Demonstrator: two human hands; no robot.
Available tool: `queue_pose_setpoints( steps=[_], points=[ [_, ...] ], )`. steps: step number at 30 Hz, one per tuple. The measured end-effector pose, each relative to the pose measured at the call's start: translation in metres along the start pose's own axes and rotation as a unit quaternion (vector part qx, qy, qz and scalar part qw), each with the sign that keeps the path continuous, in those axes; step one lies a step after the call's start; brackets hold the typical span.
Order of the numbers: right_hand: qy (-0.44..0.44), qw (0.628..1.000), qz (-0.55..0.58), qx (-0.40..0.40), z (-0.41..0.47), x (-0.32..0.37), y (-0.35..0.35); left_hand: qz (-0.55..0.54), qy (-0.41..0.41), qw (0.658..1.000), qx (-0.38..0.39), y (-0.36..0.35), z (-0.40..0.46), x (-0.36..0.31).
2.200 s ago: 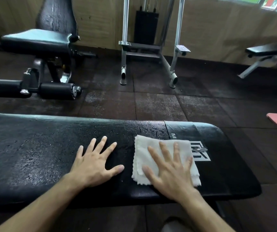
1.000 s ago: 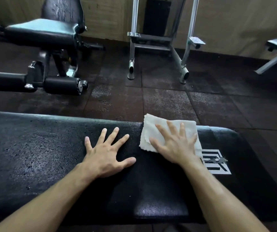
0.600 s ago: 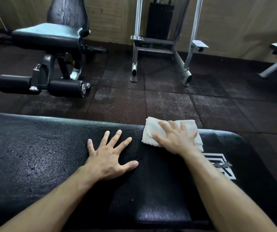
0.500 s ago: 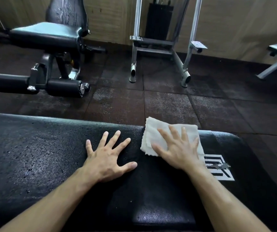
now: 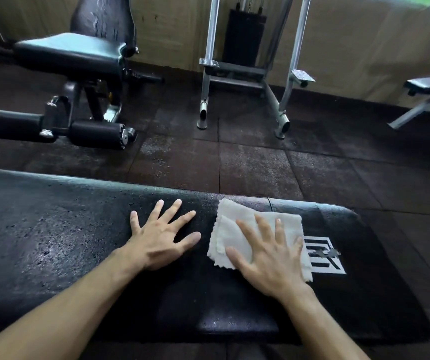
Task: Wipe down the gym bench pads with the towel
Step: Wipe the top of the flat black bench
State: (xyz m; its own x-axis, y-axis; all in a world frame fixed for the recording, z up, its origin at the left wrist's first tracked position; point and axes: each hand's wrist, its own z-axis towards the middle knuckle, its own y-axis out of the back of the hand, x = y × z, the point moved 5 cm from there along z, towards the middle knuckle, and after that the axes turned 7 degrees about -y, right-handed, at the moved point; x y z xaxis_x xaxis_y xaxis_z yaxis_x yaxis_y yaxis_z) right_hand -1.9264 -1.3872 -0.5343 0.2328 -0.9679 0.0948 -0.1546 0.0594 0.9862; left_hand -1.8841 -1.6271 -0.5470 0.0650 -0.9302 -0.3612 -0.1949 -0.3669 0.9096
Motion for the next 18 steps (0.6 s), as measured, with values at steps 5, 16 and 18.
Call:
queue_pose_setpoints(
  steps=[5,16,18],
  points=[
    [0.002,0.999,-0.027,0.026,-0.063,0.002,-0.01,-0.008,-0.03,0.999,0.01,0.002,-0.015,0.005],
    [0.014,1.0,-0.014,0.017,-0.07,0.018,-0.013,0.064,-0.001,0.998,-0.017,-0.008,-0.086,0.038],
    [0.023,1.0,-0.01,0.017,-0.096,0.023,-0.018,0.068,0.001,0.998,-0.015,-0.01,-0.087,0.037]
  ],
)
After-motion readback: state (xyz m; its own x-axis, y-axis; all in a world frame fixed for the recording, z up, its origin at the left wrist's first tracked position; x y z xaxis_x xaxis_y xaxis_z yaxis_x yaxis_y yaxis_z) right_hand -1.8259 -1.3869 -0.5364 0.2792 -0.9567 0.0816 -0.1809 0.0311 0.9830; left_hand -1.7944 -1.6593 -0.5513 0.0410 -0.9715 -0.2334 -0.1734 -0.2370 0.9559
